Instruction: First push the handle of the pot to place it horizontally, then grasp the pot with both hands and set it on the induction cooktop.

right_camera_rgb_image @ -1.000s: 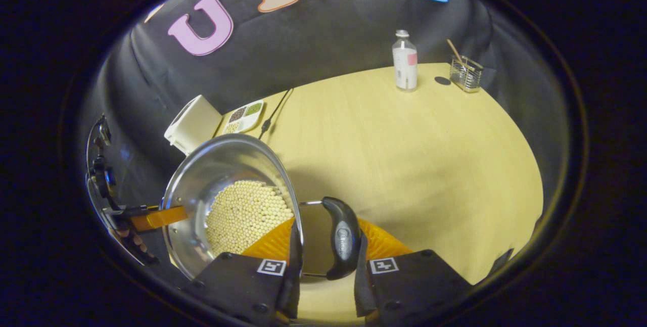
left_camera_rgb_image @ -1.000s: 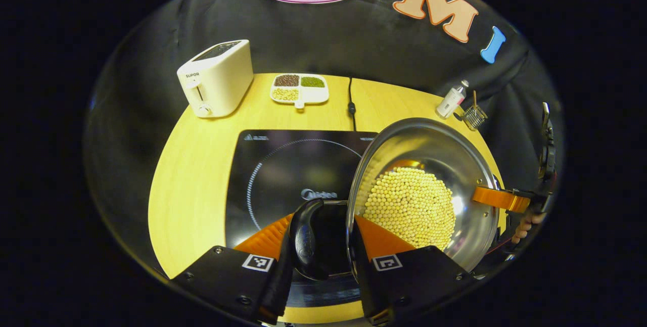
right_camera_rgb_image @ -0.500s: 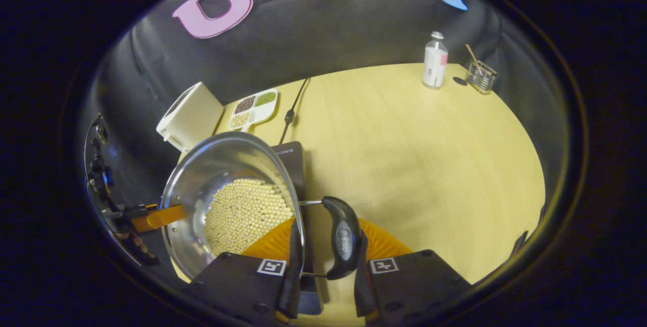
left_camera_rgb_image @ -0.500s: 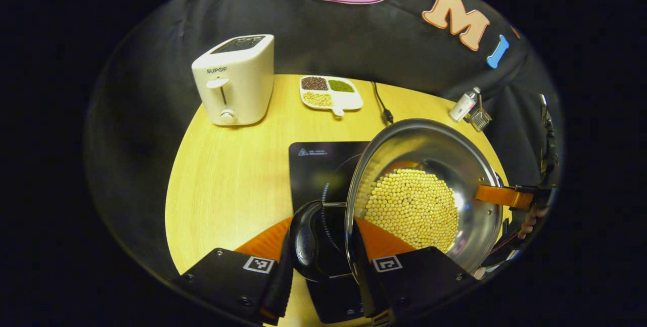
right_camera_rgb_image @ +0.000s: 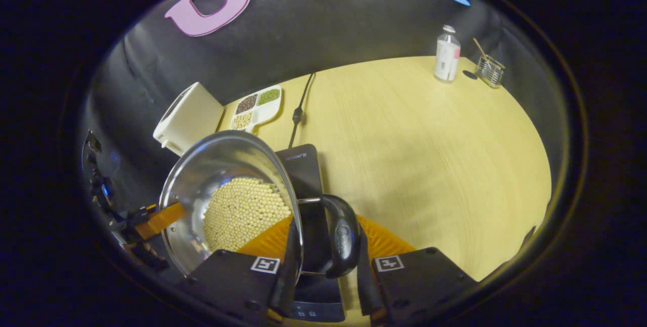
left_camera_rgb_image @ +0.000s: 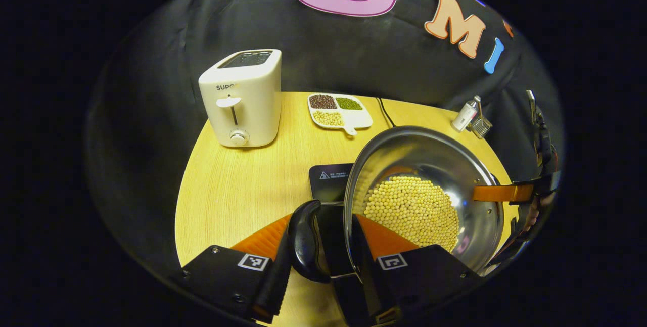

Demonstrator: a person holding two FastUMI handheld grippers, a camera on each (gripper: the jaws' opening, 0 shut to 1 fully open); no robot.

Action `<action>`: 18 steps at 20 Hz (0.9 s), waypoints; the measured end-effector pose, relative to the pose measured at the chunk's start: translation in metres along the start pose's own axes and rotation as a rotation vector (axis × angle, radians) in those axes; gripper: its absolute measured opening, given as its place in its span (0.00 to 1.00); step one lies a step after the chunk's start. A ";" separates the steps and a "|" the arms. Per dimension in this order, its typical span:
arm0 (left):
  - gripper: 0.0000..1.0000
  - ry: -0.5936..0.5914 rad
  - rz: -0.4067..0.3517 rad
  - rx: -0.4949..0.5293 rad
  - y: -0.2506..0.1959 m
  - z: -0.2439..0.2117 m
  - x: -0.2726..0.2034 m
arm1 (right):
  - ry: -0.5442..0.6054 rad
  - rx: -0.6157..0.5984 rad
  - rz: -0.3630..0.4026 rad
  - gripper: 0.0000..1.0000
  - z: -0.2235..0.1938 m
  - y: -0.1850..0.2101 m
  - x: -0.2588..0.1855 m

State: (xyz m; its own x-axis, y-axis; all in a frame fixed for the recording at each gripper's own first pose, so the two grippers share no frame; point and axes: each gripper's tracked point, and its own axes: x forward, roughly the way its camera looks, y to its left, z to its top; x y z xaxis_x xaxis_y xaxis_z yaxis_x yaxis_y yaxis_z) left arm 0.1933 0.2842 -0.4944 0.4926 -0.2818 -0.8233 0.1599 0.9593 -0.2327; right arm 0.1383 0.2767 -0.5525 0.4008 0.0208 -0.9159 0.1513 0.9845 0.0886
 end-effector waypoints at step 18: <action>0.85 -0.214 0.154 -0.003 0.014 0.022 -0.059 | -0.101 0.165 0.062 0.94 0.030 -0.021 -0.049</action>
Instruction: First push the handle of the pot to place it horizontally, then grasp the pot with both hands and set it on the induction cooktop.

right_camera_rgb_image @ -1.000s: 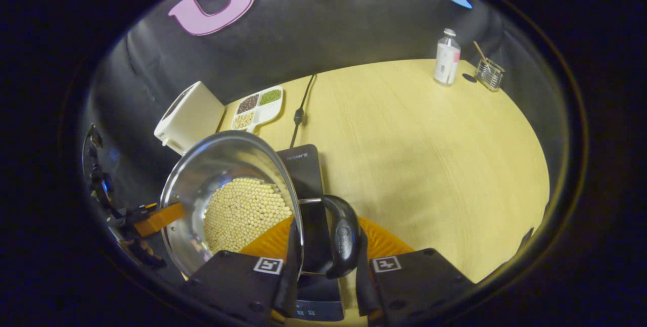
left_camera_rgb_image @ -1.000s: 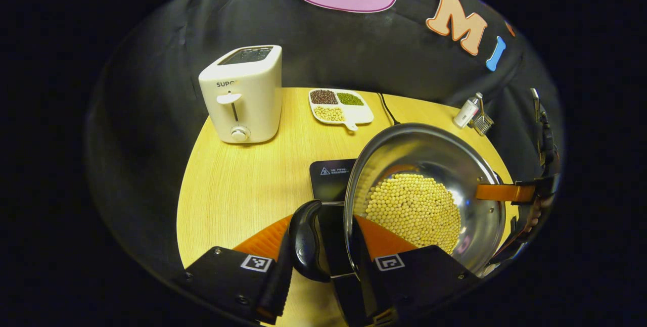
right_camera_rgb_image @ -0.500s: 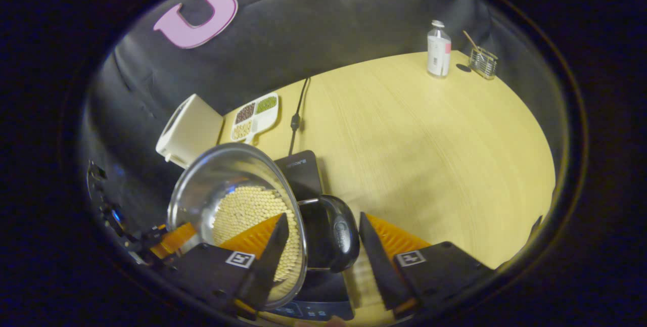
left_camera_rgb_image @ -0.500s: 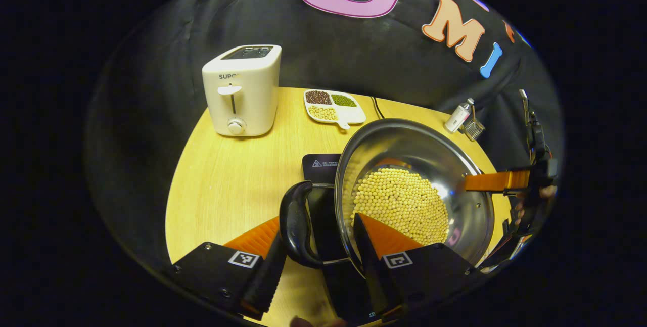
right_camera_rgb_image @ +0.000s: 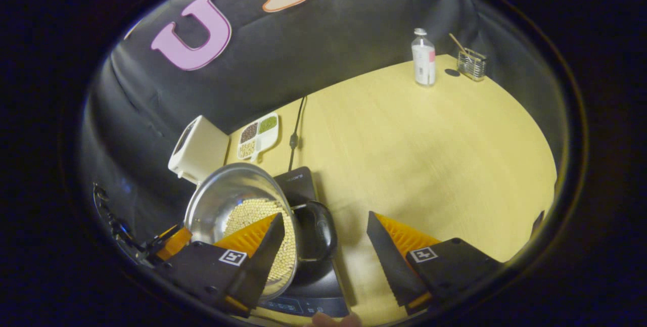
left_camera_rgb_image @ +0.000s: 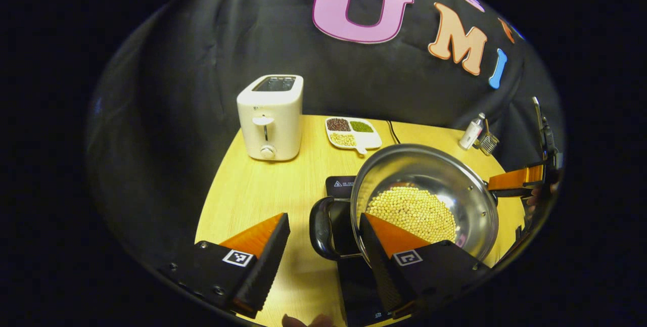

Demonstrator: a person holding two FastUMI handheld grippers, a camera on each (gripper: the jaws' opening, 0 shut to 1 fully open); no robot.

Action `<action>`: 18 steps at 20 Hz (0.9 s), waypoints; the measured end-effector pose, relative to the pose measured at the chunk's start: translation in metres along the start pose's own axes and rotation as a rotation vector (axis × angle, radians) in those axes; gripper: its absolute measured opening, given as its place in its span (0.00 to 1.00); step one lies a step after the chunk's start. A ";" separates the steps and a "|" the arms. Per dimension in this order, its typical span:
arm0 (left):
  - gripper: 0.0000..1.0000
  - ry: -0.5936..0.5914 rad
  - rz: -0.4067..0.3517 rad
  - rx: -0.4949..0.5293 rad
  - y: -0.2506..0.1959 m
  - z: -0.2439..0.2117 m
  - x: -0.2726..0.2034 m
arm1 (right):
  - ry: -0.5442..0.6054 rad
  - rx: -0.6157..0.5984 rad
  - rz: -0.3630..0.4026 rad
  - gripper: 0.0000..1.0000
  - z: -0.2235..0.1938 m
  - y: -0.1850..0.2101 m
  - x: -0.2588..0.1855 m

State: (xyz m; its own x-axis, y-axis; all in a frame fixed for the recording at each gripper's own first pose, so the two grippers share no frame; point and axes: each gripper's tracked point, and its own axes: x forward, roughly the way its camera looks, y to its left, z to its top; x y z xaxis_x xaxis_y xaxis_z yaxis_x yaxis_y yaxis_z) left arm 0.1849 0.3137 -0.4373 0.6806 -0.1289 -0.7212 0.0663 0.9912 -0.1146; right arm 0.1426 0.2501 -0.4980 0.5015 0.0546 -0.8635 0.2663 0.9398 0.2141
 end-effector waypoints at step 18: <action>0.90 -0.027 0.054 -0.167 -0.185 -0.022 -0.073 | -0.056 0.009 0.143 1.00 0.031 -0.163 -0.073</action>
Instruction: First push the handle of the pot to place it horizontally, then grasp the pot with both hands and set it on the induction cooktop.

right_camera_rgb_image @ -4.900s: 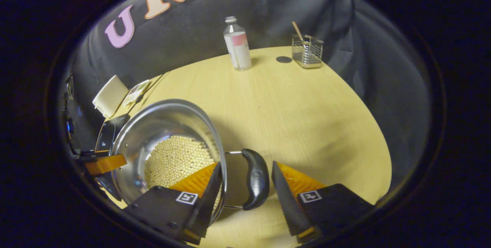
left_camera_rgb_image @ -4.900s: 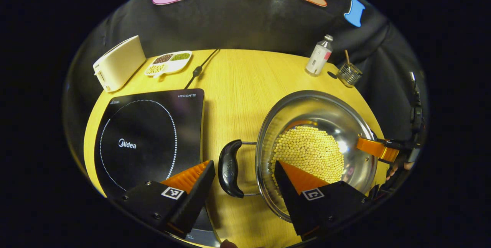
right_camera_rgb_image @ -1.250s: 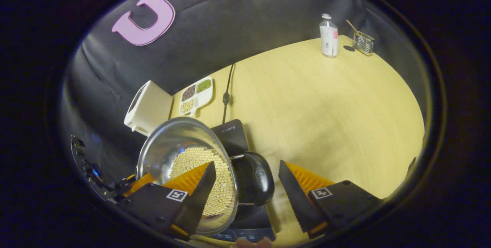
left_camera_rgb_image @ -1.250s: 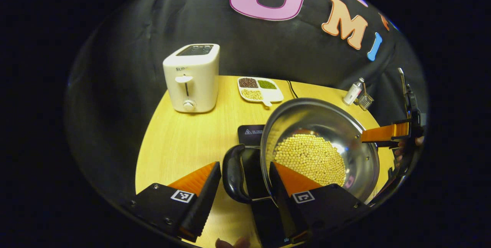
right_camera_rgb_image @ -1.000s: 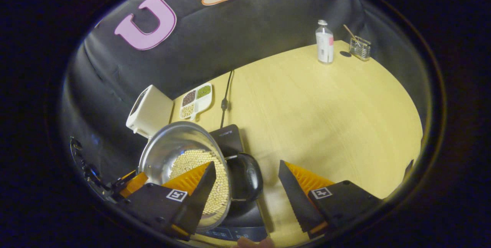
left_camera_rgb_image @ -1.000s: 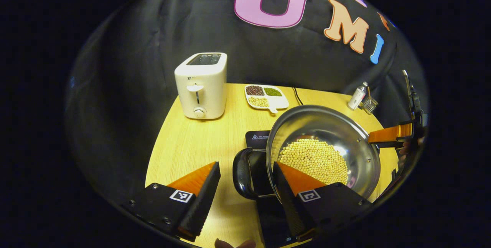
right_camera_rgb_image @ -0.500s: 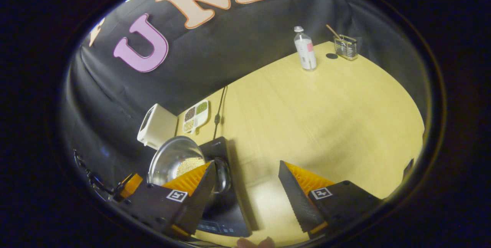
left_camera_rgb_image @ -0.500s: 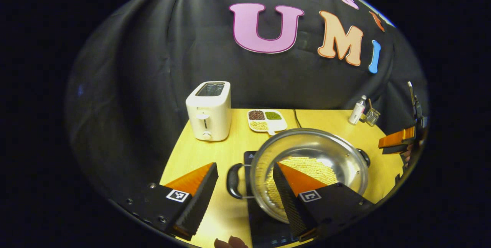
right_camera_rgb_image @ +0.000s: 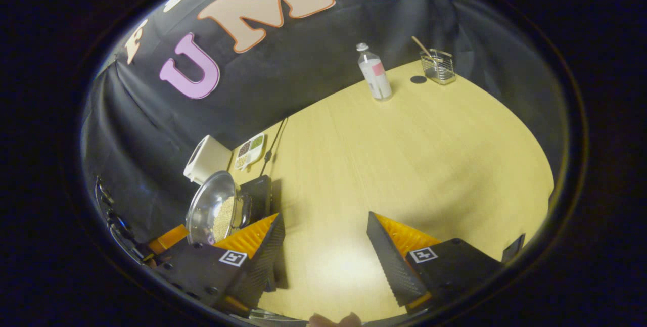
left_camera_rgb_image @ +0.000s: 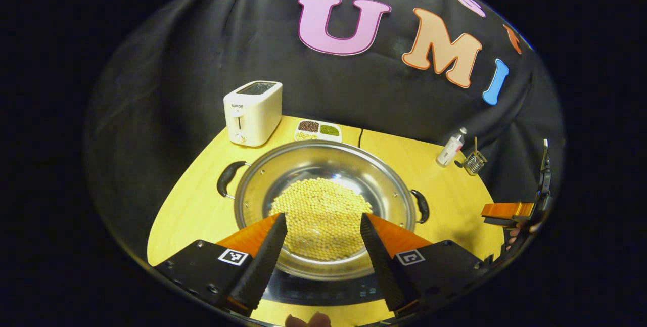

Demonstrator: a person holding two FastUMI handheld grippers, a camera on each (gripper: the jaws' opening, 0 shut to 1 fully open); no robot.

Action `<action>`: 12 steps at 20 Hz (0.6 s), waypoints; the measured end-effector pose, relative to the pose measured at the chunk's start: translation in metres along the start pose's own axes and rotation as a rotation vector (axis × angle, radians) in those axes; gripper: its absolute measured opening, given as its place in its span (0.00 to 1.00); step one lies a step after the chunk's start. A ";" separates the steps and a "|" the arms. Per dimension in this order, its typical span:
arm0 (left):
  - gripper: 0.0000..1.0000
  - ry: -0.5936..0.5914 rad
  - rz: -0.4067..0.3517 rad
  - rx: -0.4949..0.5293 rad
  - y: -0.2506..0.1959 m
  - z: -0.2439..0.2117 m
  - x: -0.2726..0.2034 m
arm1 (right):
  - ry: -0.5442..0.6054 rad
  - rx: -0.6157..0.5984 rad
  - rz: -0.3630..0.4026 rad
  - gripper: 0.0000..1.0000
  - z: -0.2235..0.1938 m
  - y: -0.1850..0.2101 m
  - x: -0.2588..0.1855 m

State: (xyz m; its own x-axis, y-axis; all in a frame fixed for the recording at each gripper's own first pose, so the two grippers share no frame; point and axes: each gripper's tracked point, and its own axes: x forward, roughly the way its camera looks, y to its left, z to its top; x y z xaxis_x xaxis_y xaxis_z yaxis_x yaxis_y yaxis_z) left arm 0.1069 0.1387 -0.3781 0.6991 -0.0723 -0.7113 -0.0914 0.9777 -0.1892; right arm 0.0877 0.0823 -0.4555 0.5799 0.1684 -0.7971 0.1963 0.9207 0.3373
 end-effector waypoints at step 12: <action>0.90 -0.226 -0.111 0.108 -0.173 0.056 -0.096 | -0.257 -0.089 0.096 0.99 0.083 -0.032 -0.131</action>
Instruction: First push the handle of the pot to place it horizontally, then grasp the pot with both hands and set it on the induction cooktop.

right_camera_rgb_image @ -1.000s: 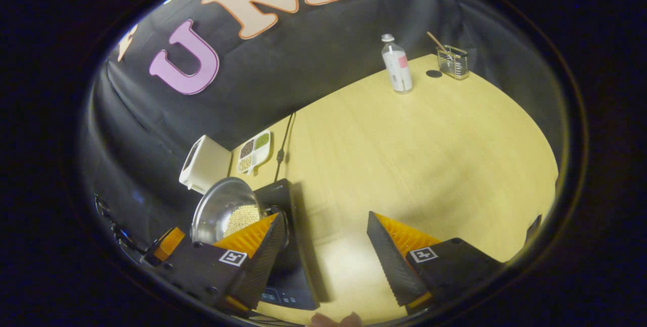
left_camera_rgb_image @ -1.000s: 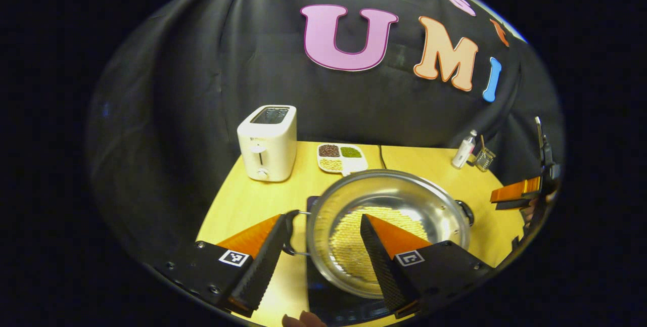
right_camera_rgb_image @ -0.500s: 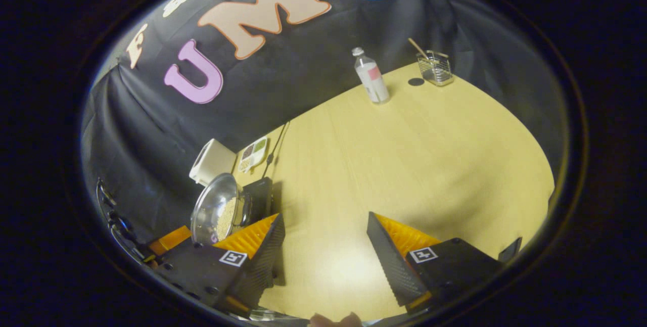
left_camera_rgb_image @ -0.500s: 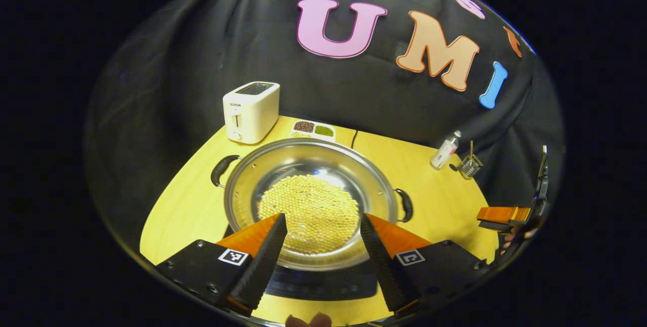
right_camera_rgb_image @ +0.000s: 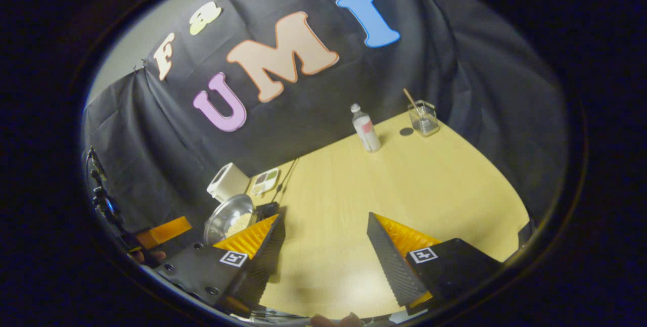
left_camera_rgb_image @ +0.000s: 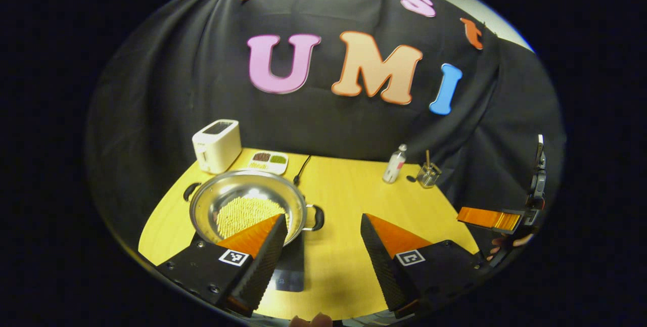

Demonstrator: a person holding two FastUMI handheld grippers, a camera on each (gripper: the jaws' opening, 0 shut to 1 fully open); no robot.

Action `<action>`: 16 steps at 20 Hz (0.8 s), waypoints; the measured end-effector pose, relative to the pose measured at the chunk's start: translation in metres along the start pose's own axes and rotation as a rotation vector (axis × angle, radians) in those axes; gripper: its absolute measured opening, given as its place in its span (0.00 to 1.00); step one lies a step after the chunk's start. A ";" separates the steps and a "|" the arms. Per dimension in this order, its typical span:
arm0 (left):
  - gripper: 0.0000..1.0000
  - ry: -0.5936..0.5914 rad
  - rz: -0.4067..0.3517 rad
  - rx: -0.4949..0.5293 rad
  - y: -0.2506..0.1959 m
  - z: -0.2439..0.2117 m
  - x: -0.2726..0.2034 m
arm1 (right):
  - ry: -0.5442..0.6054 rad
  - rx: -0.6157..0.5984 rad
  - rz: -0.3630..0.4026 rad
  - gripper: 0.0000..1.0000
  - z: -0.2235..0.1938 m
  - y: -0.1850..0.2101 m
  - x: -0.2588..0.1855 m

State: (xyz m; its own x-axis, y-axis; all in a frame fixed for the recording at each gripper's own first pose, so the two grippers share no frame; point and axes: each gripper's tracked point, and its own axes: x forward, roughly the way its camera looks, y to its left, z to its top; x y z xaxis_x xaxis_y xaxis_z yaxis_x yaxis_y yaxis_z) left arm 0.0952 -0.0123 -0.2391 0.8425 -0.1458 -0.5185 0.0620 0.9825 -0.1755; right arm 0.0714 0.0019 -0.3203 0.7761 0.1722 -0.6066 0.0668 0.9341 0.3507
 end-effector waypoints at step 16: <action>0.89 -0.398 -0.078 0.063 -0.006 0.113 -0.158 | -0.408 -0.355 -0.050 0.93 0.107 0.110 -0.171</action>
State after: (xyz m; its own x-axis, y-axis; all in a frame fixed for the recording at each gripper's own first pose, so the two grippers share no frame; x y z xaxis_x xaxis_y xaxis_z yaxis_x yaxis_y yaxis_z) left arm 0.0227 0.0179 -0.0614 0.9746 -0.1758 -0.1391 0.1558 0.9773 -0.1436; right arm 0.0129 0.0413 -0.1016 0.9626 0.0555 -0.2652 -0.0512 0.9984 0.0231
